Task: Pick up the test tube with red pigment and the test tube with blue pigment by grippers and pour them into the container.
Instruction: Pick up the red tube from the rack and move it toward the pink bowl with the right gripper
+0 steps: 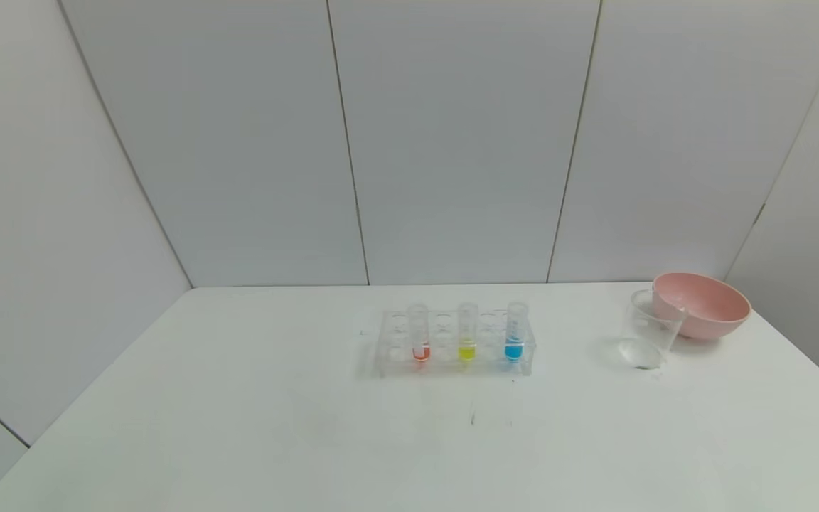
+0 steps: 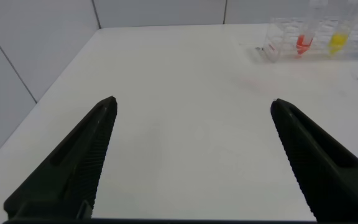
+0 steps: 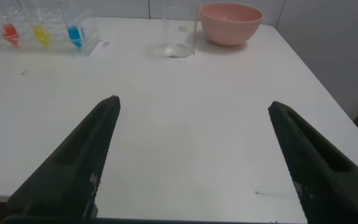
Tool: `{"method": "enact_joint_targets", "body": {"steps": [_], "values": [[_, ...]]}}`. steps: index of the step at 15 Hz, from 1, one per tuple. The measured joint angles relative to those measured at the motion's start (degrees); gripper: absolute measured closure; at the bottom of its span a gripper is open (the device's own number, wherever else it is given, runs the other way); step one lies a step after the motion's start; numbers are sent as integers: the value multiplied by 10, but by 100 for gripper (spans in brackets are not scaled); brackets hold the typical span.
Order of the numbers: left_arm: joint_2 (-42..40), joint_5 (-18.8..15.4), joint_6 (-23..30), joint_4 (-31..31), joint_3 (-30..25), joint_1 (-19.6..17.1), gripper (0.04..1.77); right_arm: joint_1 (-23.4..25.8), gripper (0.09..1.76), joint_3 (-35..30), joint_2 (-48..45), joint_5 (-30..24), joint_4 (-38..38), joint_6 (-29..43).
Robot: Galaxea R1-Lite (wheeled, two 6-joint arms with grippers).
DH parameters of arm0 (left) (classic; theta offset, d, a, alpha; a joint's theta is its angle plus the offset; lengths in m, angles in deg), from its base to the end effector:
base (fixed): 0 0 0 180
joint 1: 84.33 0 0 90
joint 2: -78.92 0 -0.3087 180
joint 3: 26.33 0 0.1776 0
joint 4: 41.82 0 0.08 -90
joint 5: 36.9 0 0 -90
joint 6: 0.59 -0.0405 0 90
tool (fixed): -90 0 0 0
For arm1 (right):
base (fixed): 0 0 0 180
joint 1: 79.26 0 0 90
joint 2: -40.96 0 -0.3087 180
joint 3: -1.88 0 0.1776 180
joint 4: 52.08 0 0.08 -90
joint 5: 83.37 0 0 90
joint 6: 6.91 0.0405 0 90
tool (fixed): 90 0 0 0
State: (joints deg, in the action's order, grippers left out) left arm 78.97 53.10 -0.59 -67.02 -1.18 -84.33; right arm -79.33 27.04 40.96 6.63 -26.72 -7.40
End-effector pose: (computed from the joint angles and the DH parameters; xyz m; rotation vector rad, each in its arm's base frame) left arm -0.0274 0.0000 0.0754 0.0000 0.0017 0.0000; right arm -0.0275 0.0000 0.0751 -0.0086 0.0035 0.0012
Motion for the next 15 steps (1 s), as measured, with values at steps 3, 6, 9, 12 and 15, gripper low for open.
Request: {"method": "enact_joint_targets", "body": {"steps": [3,6,9,12,15], "values": [[0,0,0,0,0,0,5,0,14,0,0,0,0,0],[0,0,0,0,0,0,5,-1,14,0,0,1,-2,3],[0,0,0,0,0,0,5,-1,14,0,0,1,-2,3],[0,0,0,0,0,0,5,0,14,0,0,1,-1,2],[0,0,0,0,0,0,5,0,14,0,0,1,-1,2]]}}
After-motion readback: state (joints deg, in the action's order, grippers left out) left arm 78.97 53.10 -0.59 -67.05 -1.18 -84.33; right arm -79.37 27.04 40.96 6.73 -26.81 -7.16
